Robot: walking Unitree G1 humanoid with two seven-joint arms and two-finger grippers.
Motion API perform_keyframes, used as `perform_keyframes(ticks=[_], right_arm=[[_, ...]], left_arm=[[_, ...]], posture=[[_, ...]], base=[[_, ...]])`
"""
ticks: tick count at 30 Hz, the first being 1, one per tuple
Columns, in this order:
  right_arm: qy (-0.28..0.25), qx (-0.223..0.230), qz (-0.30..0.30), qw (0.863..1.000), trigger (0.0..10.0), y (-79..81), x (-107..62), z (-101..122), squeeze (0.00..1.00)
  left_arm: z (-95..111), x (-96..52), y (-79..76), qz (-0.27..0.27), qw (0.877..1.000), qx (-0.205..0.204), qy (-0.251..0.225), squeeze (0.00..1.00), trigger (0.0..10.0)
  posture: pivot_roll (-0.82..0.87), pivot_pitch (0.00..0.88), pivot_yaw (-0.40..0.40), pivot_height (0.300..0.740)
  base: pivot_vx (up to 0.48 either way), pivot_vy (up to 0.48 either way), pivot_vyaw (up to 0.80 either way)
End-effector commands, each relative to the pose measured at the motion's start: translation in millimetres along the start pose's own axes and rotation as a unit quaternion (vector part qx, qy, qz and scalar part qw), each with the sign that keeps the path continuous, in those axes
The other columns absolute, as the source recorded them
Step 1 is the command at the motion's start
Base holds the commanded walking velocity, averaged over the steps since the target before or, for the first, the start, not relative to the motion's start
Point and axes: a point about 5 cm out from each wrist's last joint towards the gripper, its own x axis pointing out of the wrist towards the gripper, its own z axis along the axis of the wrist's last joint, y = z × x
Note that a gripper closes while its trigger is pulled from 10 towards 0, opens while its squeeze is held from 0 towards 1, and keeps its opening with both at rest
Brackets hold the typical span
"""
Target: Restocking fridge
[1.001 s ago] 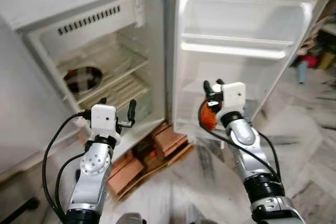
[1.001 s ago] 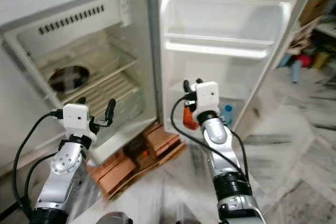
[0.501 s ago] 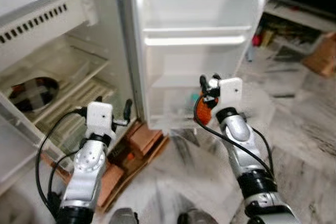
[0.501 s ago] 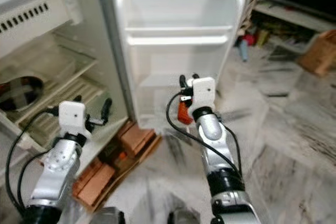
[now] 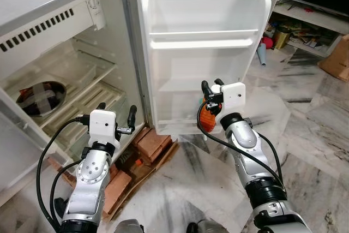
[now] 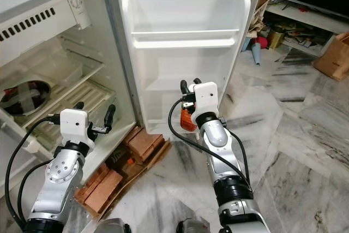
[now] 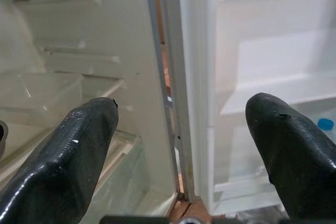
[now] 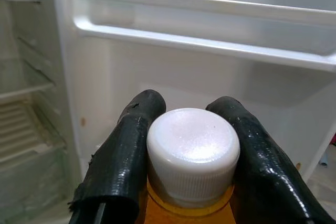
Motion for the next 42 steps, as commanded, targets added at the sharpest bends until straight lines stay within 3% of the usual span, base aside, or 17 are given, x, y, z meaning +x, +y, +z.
perform_keyframes(ticks=[1, 12, 15, 21, 37, 42], right_arm=[[-0.011, 0.0, -0.005, 1.0, 10.0, -1.4, -1.9, 3, 0.0], [-0.009, -0.005, -0.017, 1.0, 10.0, -8.2, -19.2, -1, 0.0], [-0.002, -0.005, -0.031, 1.0, 10.0, -14.6, -35.1, -3, 0.0], [0.022, -0.016, -0.022, 0.999, 10.0, -17.4, -56.8, -12, 0.0], [0.033, 0.006, -0.002, 0.999, 10.0, -14.5, -56.2, -12, 0.0], [0.024, -0.012, 0.024, 0.999, 10.0, -9.9, -54.8, -9, 0.0]], left_arm=[[0, -2.9, 2.1, 0.001, 1.0, 0.005, 0.001, 0.0, 10.0], [-5, -17.5, 10.7, 0.019, 1.0, 0.007, 0.015, 0.0, 10.0], [-5, -32.2, 16.0, 0.031, 0.999, 0.006, 0.023, 0.0, 10.0], [-12, -48.1, 18.1, 0.039, 0.998, 0.006, 0.041, 0.0, 10.0], [-10, -52.3, 20.0, 0.048, 0.998, 0.003, 0.049, 0.0, 10.0], [-9, -49.2, 20.9, 0.05, 0.998, 0.003, 0.049, 0.0, 10.0]], posture=[[0.12, 0.072, -0.014, 0.74], [0.11, 0.068, -0.013, 0.74], [0.11, 0.068, -0.014, 0.74], [0.11, 0.072, -0.018, 0.74], [0.12, 0.083, -0.018, 0.74], [0.12, 0.086, -0.016, 0.74]], base=[[0.307, 0.0, 0.0], [0.309, 0.0, 0.0], [0.294, 0.0, 0.0], [0.28, 0.0, 0.0], [0.05, 0.0, 0.0], [0.0, 0.0, 0.11]])
